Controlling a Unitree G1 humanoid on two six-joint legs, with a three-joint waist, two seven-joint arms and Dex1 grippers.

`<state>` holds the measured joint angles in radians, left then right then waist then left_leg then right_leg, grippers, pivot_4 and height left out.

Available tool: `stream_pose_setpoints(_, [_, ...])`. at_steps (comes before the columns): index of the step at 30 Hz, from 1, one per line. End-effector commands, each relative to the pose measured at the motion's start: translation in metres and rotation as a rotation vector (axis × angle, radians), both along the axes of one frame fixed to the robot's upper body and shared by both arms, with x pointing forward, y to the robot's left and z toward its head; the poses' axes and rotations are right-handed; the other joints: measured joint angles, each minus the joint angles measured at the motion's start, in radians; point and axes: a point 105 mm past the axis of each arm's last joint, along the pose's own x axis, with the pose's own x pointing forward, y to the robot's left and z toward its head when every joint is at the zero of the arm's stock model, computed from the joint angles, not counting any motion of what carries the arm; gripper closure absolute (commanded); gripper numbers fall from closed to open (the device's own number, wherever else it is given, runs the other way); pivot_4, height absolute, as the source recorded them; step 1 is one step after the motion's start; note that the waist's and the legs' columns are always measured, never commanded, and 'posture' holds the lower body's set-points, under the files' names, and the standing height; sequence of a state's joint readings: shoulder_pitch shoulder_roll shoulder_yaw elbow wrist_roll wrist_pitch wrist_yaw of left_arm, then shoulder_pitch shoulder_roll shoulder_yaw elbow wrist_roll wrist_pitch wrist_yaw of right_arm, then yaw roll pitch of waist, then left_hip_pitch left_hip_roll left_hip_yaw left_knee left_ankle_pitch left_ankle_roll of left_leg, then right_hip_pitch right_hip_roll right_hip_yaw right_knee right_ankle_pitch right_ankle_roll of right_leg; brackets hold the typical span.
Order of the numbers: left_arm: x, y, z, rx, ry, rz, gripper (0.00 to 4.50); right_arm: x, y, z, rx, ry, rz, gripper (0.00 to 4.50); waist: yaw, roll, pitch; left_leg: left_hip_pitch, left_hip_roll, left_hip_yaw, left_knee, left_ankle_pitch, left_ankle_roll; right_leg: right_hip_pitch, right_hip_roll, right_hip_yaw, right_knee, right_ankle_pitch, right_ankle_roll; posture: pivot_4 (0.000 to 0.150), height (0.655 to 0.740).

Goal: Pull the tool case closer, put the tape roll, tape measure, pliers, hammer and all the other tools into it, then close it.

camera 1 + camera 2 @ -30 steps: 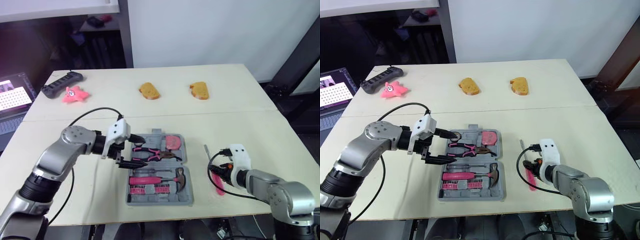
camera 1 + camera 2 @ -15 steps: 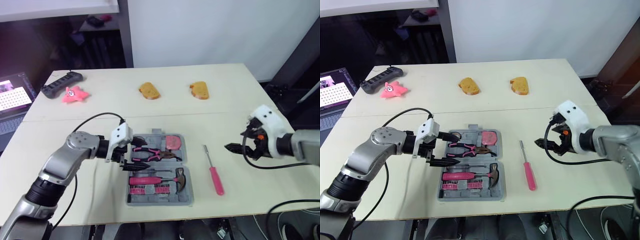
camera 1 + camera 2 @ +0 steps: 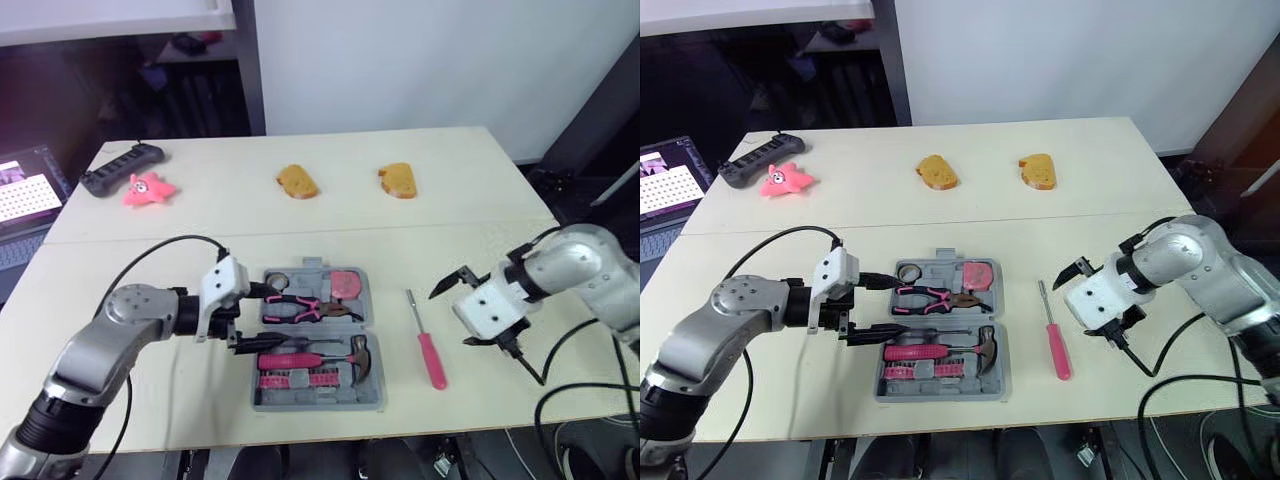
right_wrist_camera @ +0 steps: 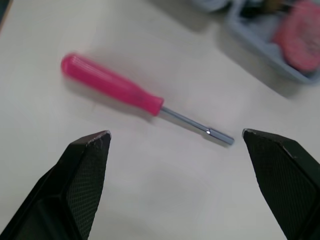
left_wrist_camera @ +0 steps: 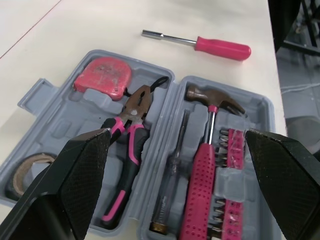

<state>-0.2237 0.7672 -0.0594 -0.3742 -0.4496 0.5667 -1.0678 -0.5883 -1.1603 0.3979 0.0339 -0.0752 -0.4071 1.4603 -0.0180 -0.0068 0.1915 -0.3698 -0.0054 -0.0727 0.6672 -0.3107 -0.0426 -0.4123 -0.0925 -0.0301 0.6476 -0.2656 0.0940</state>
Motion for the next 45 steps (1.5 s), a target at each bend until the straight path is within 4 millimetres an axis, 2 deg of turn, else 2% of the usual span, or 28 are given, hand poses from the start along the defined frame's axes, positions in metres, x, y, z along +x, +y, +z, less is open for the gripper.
stream_pose_setpoints(1, [-0.005, 0.005, 0.010, -0.001, -0.036, 0.030, 0.00, 0.002, 0.004, -0.016, -0.148, -0.001, 0.228, 0.04, -0.003, 0.000, 0.000, 0.000, 0.000, 0.000, 0.000, 0.000, 0.000, 0.000, 0.000, 0.000, 0.000, 0.000, 0.000, 0.150, 0.7400])
stream_pose_setpoints(4, [-0.008, 0.007, 0.011, 0.004, -0.036, 0.052, 0.00, 0.002, 0.013, -0.032, -0.197, 0.023, 0.349, 0.04, 0.000, 0.001, 0.000, 0.000, 0.000, 0.000, 0.000, 0.000, 0.000, 0.000, 0.000, 0.001, 0.000, 0.000, -0.001, 0.150, 0.7400])
stream_pose_setpoints(7, [-0.011, 0.008, 0.012, 0.011, -0.034, 0.068, 0.00, 0.007, 0.015, -0.043, -0.231, 0.031, 0.398, 0.04, 0.005, 0.001, 0.001, 0.000, 0.000, 0.000, 0.000, 0.001, -0.002, 0.000, 0.000, 0.000, 0.000, 0.000, -0.001, 0.150, 0.7400])
stream_pose_setpoints(19, [-0.020, 0.015, 0.015, 0.032, -0.033, 0.124, 0.00, 0.022, 0.024, -0.066, -0.297, 0.040, 0.496, 0.04, 0.001, 0.001, 0.001, 0.000, 0.000, 0.000, 0.000, 0.002, -0.004, 0.000, 0.000, 0.001, 0.001, 0.001, -0.002, 0.150, 0.7400])
stream_pose_setpoints(22, [-0.020, 0.015, 0.016, 0.034, -0.032, 0.127, 0.00, 0.024, 0.026, -0.070, -0.308, 0.033, 0.512, 0.86, 0.001, 0.000, 0.000, 0.001, 0.000, -0.001, 0.000, 0.003, -0.005, 0.000, 0.000, 0.001, 0.001, 0.001, -0.002, 0.150, 0.7400])
stream_pose_setpoints(28, [-0.018, 0.015, 0.017, 0.034, -0.036, 0.128, 0.00, 0.027, 0.023, -0.072, -0.331, 0.046, 0.493, 3.85, -0.002, 0.000, 0.000, 0.002, 0.000, -0.001, 0.000, 0.003, -0.006, 0.001, 0.001, 0.001, 0.001, 0.002, -0.003, 0.150, 0.7400])
stream_pose_setpoints(29, [-0.018, 0.015, 0.017, 0.034, -0.036, 0.127, 0.00, 0.027, 0.021, -0.069, -0.327, 0.043, 0.476, 4.13, -0.002, 0.000, 0.000, 0.002, 0.001, -0.001, 0.000, 0.003, -0.006, 0.001, 0.001, 0.001, 0.001, 0.002, -0.003, 0.150, 0.7400])
stream_pose_setpoints(31, [-0.018, 0.015, 0.017, 0.035, -0.036, 0.127, 0.00, 0.028, 0.019, -0.064, -0.317, 0.040, 0.451, 4.12, 0.000, 0.000, 0.000, 0.002, 0.000, -0.001, 0.000, 0.003, -0.006, 0.001, 0.001, 0.001, 0.001, 0.002, -0.003, 0.150, 0.7400])
stream_pose_setpoints(35, [-0.016, 0.015, 0.016, 0.034, -0.038, 0.120, 0.00, 0.031, 0.013, -0.050, -0.217, 0.030, 0.251, 4.12, 0.006, 0.000, 0.000, 0.002, 0.000, -0.001, -0.001, 0.003, -0.006, 0.001, 0.001, 0.001, 0.001, 0.002, -0.003, 0.150, 0.7400])
stream_pose_setpoints(38, [-0.013, 0.015, 0.016, 0.034, -0.040, 0.112, 0.00, 0.030, 0.016, -0.038, -0.025, 0.050, -0.004, 4.12, 0.008, 0.000, 0.000, 0.001, 0.000, -0.002, -0.001, 0.003, -0.006, 0.001, 0.001, 0.000, 0.001, 0.002, -0.003, 0.150, 0.7400])
stream_pose_setpoints(40, [-0.012, 0.014, 0.015, 0.035, -0.041, 0.103, 0.00, 0.029, 0.017, -0.033, 0.124, 0.071, -0.250, 4.12, 0.008, 0.000, 0.000, 0.001, 0.000, -0.002, -0.001, 0.003, -0.006, 0.001, 0.001, 0.000, 0.001, 0.002, -0.003, 0.150, 0.7400])
stream_pose_setpoints(43, [-0.009, 0.014, 0.015, 0.035, -0.043, 0.091, 0.00, 0.019, 0.012, -0.029, 0.259, 0.149, -0.621, 4.12, 0.009, 0.000, 0.000, 0.000, 0.000, -0.003, 0.000, 0.003, -0.006, 0.001, 0.001, 0.000, 0.001, 0.002, -0.003, 0.150, 0.7400])
stream_pose_setpoints(45, [-0.007, 0.014, 0.016, 0.035, -0.046, 0.085, 0.00, 0.022, 0.006, -0.027, 0.388, 0.207, -0.989, 4.12, 0.005, 0.000, 0.000, 0.000, 0.000, -0.003, 0.000, 0.003, -0.005, 0.001, 0.001, 0.000, 0.001, 0.002, -0.003, 0.150, 0.7400])
